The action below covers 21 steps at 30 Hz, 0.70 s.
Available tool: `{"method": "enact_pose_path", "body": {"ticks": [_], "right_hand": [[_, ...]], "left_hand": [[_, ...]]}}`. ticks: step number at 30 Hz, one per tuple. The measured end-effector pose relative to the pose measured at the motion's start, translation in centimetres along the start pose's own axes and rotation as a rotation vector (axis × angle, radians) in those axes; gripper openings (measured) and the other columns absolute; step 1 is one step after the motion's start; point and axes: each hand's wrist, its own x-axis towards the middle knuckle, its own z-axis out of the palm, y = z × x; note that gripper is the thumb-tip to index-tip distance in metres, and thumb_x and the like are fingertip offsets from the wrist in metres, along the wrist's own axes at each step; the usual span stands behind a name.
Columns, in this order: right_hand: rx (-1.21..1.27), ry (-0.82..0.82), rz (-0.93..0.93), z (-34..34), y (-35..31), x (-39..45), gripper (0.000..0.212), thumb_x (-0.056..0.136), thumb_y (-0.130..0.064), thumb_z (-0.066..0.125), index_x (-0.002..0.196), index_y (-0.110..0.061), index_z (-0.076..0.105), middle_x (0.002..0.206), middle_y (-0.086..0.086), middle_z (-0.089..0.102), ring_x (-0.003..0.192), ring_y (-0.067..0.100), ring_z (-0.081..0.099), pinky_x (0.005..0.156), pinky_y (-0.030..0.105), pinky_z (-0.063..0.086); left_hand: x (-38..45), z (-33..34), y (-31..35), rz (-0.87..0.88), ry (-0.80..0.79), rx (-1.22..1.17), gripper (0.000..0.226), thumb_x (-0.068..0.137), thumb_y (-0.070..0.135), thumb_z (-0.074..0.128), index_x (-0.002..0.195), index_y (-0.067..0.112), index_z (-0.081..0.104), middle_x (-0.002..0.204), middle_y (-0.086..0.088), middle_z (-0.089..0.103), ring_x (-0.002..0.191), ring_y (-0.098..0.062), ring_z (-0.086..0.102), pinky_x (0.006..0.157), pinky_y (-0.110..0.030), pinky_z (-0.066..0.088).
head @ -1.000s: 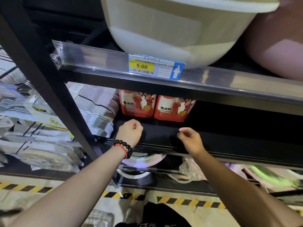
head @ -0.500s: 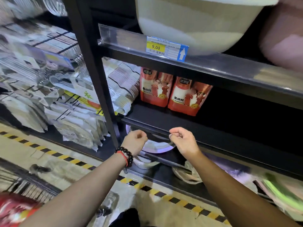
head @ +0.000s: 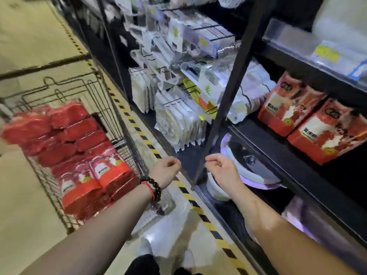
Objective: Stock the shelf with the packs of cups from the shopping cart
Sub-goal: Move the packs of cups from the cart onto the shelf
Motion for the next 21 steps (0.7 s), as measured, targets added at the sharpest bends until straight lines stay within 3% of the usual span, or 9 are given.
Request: {"method": "enact_pose_path", "body": {"ticks": [3, 5, 7, 9, 13, 15, 17, 19, 21], "right_hand": [[-0.046, -0.091, -0.040, 4.2, -1.7, 0.5, 0.023, 0.086, -0.013, 0.069, 0.082, -0.036, 0.068, 0.068, -0.014, 0.067, 0.071, 0.012, 0.061, 0.067, 0.023, 0.049], [-0.095, -0.154, -0.069, 7.6, -3.0, 0.5, 0.020, 0.086, -0.019, 0.067, 0.083, -0.038, 0.067, 0.079, -0.010, 0.071, 0.078, 0.015, 0.067, 0.074, 0.029, 0.053], [-0.143, -0.218, -0.093, 11.3, -4.3, 0.4, 0.020, 0.088, -0.019, 0.067, 0.084, -0.039, 0.066, 0.086, -0.006, 0.072, 0.084, 0.014, 0.069, 0.078, 0.030, 0.053], [-0.161, -0.289, -0.101, 15.4, -5.5, 0.0, 0.023, 0.089, -0.017, 0.067, 0.084, -0.039, 0.065, 0.086, -0.005, 0.071, 0.084, 0.016, 0.068, 0.078, 0.029, 0.053], [-0.165, -0.426, -0.119, 23.2, -7.5, -1.5, 0.017, 0.093, -0.012, 0.066, 0.094, -0.029, 0.067, 0.095, -0.001, 0.069, 0.083, 0.013, 0.063, 0.072, 0.015, 0.048], [-0.163, -0.461, -0.128, 26.3, -8.1, -2.2, 0.014, 0.093, -0.007, 0.065, 0.097, -0.020, 0.068, 0.099, 0.008, 0.070, 0.085, 0.014, 0.060, 0.075, 0.018, 0.046], [-0.184, -0.498, -0.133, 29.3, -8.2, -2.7, 0.013, 0.093, -0.003, 0.064, 0.098, -0.013, 0.069, 0.094, 0.009, 0.068, 0.079, 0.012, 0.056, 0.067, 0.009, 0.043], [-0.198, -0.518, -0.134, 30.7, -8.0, -2.8, 0.015, 0.093, -0.001, 0.063, 0.095, -0.015, 0.068, 0.085, -0.003, 0.064, 0.075, 0.008, 0.055, 0.061, 0.003, 0.042], [-0.232, -0.548, -0.136, 32.6, -7.8, -2.7, 0.021, 0.093, -0.002, 0.062, 0.090, -0.023, 0.066, 0.086, -0.011, 0.064, 0.078, 0.003, 0.058, 0.064, 0.003, 0.043]], "left_hand": [[-1.1, -4.2, -2.2, -0.033, 0.078, -0.027, 0.017, 0.091, 0.022, 0.056, 0.076, 0.018, 0.063, 0.077, -0.012, 0.062, 0.060, -0.022, 0.053, 0.055, -0.028, 0.041], [-1.8, -7.1, -4.3, -0.067, 0.142, -0.038, 0.017, 0.095, 0.016, 0.055, 0.082, 0.014, 0.066, 0.075, -0.007, 0.061, 0.054, -0.018, 0.050, 0.047, -0.023, 0.040], [-2.7, -10.3, -6.4, -0.073, 0.216, -0.022, 0.016, 0.094, 0.013, 0.057, 0.082, 0.016, 0.067, 0.076, 0.000, 0.064, 0.058, -0.009, 0.053, 0.047, -0.010, 0.039], [-4.0, -13.6, -8.6, -0.093, 0.273, -0.041, 0.017, 0.094, 0.012, 0.058, 0.081, 0.017, 0.067, 0.073, 0.006, 0.062, 0.058, -0.003, 0.050, 0.047, -0.009, 0.038], [-6.3, -19.9, -13.1, -0.173, 0.336, -0.069, 0.020, 0.094, 0.015, 0.056, 0.076, 0.018, 0.065, 0.073, 0.002, 0.061, 0.061, -0.014, 0.049, 0.052, -0.019, 0.037], [-7.2, -22.0, -15.1, -0.190, 0.376, -0.092, 0.026, 0.093, 0.014, 0.056, 0.069, 0.024, 0.062, 0.071, 0.005, 0.061, 0.064, -0.012, 0.052, 0.052, -0.013, 0.038], [-8.1, -23.7, -17.2, -0.206, 0.417, -0.130, 0.029, 0.093, 0.014, 0.058, 0.066, 0.025, 0.061, 0.071, 0.009, 0.060, 0.068, -0.009, 0.053, 0.052, -0.005, 0.036], [-8.7, -24.3, -18.5, -0.209, 0.421, -0.150, 0.025, 0.092, 0.014, 0.059, 0.068, 0.021, 0.062, 0.076, 0.007, 0.061, 0.074, -0.011, 0.055, 0.061, -0.009, 0.039], [-9.3, -25.4, -20.1, -0.239, 0.424, -0.173, 0.020, 0.092, 0.014, 0.059, 0.072, 0.017, 0.063, 0.077, 0.004, 0.060, 0.077, -0.015, 0.054, 0.068, -0.023, 0.041]]}}
